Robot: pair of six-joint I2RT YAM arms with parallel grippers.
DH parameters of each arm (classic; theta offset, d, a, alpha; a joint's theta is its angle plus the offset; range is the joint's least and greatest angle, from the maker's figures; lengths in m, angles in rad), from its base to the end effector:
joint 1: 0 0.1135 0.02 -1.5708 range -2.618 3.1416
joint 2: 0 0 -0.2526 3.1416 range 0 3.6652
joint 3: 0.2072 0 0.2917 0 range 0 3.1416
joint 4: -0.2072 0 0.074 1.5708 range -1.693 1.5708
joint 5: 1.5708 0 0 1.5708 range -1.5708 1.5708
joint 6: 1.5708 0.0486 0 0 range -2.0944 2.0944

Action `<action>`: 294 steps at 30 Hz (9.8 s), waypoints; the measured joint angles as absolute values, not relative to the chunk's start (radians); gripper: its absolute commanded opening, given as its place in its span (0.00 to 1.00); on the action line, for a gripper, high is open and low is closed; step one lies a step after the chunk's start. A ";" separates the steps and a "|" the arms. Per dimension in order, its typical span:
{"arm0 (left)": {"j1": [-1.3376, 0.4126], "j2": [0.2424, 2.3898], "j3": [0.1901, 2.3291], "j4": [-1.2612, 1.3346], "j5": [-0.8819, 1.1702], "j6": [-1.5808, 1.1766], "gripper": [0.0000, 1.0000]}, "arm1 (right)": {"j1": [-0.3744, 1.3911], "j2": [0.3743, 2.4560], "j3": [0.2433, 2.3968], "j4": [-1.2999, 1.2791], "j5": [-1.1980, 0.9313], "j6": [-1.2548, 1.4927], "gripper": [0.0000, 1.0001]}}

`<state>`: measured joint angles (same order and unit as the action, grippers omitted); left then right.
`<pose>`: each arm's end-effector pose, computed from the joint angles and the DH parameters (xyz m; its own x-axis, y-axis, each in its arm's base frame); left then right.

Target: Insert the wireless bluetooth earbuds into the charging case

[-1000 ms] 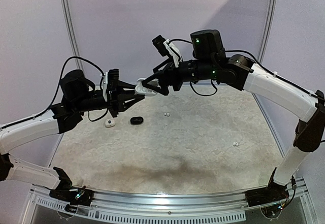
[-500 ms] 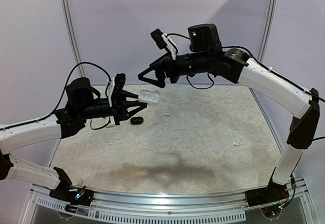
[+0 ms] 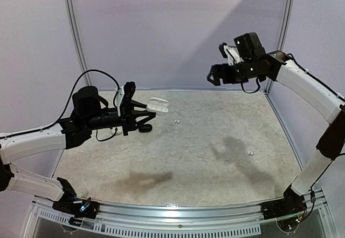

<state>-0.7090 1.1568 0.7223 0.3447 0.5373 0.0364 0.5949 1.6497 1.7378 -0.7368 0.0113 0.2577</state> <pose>0.2251 -0.2258 0.2686 -0.0336 0.0700 -0.9970 0.9481 0.3178 -0.0096 0.3454 0.2331 0.3761 -0.6248 -0.1150 -0.7723 -0.4071 0.8920 0.1965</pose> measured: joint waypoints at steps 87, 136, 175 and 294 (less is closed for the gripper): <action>-0.709 1.120 0.704 0.331 0.573 0.094 0.00 | 0.724 1.913 1.259 -0.962 -0.107 0.138 0.11; -0.709 1.111 0.688 0.326 0.572 0.128 0.00 | 0.788 2.001 1.399 -1.047 -0.054 0.051 0.20; -0.714 1.129 0.684 0.386 0.747 0.202 0.00 | 0.861 1.557 1.673 -1.061 0.049 -0.002 0.00; -0.772 1.166 0.673 0.456 0.801 0.300 0.00 | 1.283 1.810 2.145 -1.263 0.231 -0.319 0.00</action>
<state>-0.7723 1.1656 0.6735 0.4557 0.8013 0.2996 1.2827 1.8099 2.1452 -1.2629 0.2306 -0.3195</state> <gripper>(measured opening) 0.252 0.020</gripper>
